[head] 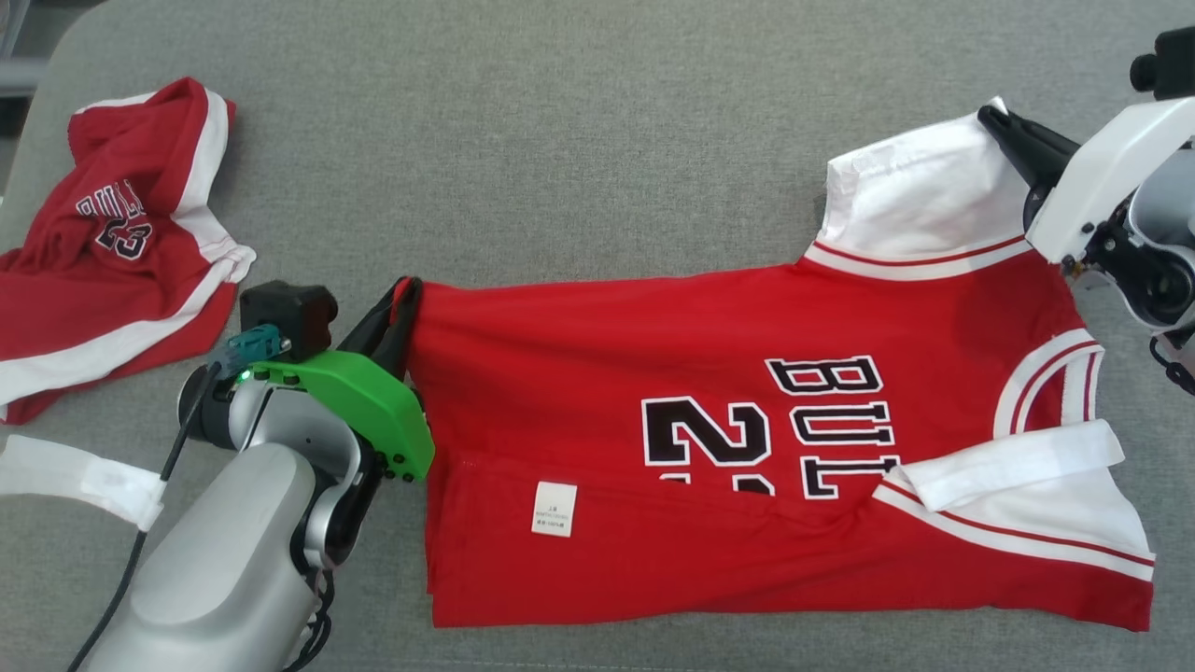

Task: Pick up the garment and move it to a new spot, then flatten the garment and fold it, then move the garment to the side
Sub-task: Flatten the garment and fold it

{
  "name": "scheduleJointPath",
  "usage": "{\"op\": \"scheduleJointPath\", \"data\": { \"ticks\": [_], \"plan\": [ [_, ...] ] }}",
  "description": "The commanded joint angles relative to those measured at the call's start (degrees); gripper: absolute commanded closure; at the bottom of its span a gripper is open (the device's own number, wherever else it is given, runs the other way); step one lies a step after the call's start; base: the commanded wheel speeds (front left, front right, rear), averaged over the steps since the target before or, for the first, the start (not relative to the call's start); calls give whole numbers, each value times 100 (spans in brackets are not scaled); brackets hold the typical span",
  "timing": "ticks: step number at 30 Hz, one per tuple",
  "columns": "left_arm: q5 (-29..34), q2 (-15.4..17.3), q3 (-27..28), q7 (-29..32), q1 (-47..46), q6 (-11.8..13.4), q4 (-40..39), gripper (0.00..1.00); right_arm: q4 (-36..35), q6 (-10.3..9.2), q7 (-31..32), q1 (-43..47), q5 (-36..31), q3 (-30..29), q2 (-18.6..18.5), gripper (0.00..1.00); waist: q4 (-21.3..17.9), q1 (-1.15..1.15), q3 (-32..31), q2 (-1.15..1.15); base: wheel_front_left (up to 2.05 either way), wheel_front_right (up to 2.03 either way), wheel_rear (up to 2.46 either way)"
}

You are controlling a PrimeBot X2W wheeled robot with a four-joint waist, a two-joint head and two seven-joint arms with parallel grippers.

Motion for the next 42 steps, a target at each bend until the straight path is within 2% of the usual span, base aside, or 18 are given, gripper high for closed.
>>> {"op": "scheduleJointPath", "data": {
  "ticks": [1, 7, 11, 15, 24, 34, 42],
  "plan": [
    [-60, 91, 20, 16, 122, 34, -4, 100, -61, 1, -48, 157, 63, 46, -65, 100, -169, 0, -303, 0, 0, 0, 0],
    [-97, 263, 4, 39, 352, 13, -72, 100, -342, 1, -188, 422, 166, 209, -162, 100, -310, 0, -600, 0, 0, 0, 0],
    [-87, 370, -25, -36, 464, -87, -116, 100, -483, 0, -382, 592, 208, 320, -185, 100, -457, 0, -748, 0, 0, 0, 0],
    [-196, 375, -31, 43, 501, -150, -42, 100, -619, 1, -508, 672, 255, 409, -141, 100, -610, 0, -801, 0, 0, 0, 0],
    [-535, 470, 18, 718, 464, -25, -247, 100, -865, 1, -803, 810, 251, 681, -112, 100, -813, 0, -971, 0, 0, 0, 0],
    [-873, 722, 92, 1044, 689, -184, -828, 100, -1116, 1, -1212, 997, 327, 855, -183, 100, -930, 0, -1175, 0, 0, 0, 0],
    [-1120, 1002, 12, 1772, 982, 142, -1168, 100, -1279, 1, -1258, 1165, 387, 1019, -301, 100, -1000, 0, -1290, 0, 0, 0, 0]
  ]
}}
